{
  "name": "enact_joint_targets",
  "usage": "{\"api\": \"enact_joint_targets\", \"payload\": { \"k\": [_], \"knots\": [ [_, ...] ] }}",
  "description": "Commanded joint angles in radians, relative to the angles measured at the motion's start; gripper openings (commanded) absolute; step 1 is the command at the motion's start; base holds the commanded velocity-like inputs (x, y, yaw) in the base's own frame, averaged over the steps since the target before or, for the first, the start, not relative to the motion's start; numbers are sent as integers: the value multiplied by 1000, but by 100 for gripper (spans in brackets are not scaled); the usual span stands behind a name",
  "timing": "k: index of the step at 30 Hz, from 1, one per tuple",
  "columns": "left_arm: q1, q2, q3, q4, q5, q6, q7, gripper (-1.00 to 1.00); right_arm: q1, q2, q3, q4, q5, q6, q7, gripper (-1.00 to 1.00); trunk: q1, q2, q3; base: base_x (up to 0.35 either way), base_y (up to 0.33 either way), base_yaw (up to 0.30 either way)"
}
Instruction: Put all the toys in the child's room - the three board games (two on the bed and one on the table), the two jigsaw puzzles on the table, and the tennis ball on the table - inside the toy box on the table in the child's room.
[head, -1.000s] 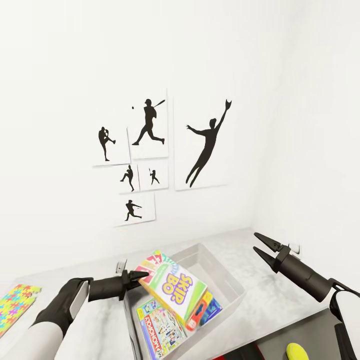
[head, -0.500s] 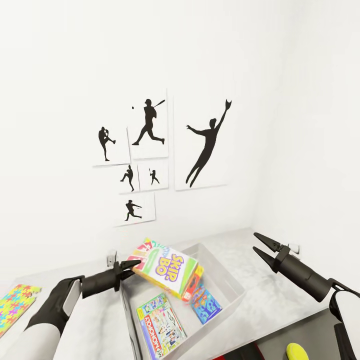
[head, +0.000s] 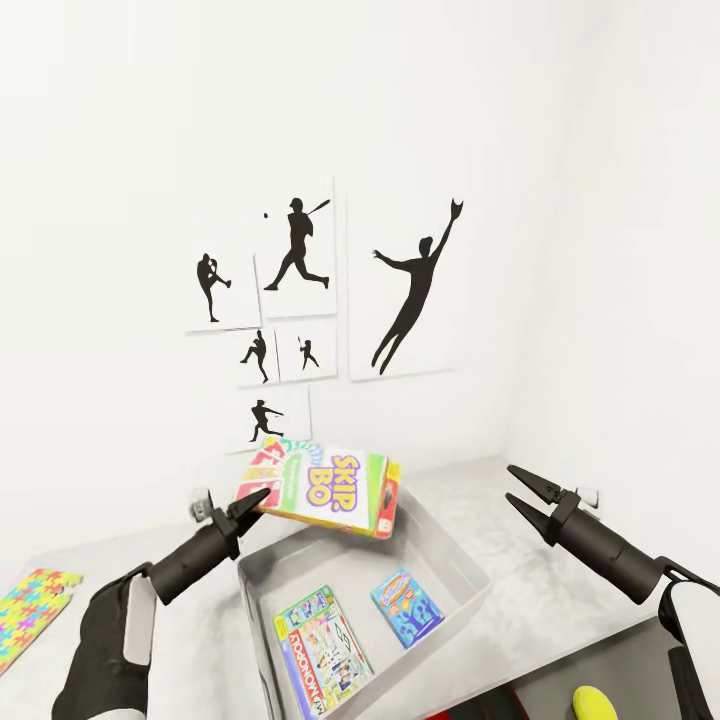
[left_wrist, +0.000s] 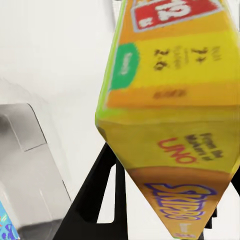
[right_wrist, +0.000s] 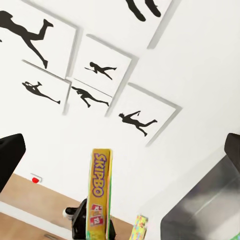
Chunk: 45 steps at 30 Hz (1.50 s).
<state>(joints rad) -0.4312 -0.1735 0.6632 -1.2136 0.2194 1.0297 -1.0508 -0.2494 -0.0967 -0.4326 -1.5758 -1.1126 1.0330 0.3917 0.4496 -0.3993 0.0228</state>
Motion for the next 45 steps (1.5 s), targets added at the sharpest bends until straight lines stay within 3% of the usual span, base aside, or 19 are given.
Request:
{"api": "enact_joint_targets", "payload": {
  "k": [1,12,17,20,27,30,34,45],
  "knots": [
    [8,-1,8,-11,-4,3,-4,-100,-1,0,-2,0,10,4,10,100,0,-1,0,0,0,0],
    [88,-1,43,-38,-1,8,22,-100,-1,0,-2,1,10,4,10,100,0,-1,0,0,0,0],
    [100,-1,48,-26,0,11,81,-100,-1,0,-1,0,10,3,10,100,0,-1,0,0,0,0],
    [102,-1,20,-17,-1,15,93,-100,-1,0,11,1,11,3,10,100,0,-1,0,0,0,0],
    [138,-1,-83,-11,-1,16,99,-100,-1,-1,26,2,11,2,10,100,0,-1,0,0,0,0],
    [147,-1,-105,-10,0,16,100,-100,-1,-2,26,2,11,2,10,100,0,-1,0,0,0,0],
    [158,-1,-112,-9,6,16,99,-100,-1,-3,26,2,11,2,10,100,0,-1,0,0,0,0],
    [175,-1,-111,63,96,9,101,-100,-1,-2,26,2,11,2,10,100,0,-1,0,0,0,0]
  ]
}}
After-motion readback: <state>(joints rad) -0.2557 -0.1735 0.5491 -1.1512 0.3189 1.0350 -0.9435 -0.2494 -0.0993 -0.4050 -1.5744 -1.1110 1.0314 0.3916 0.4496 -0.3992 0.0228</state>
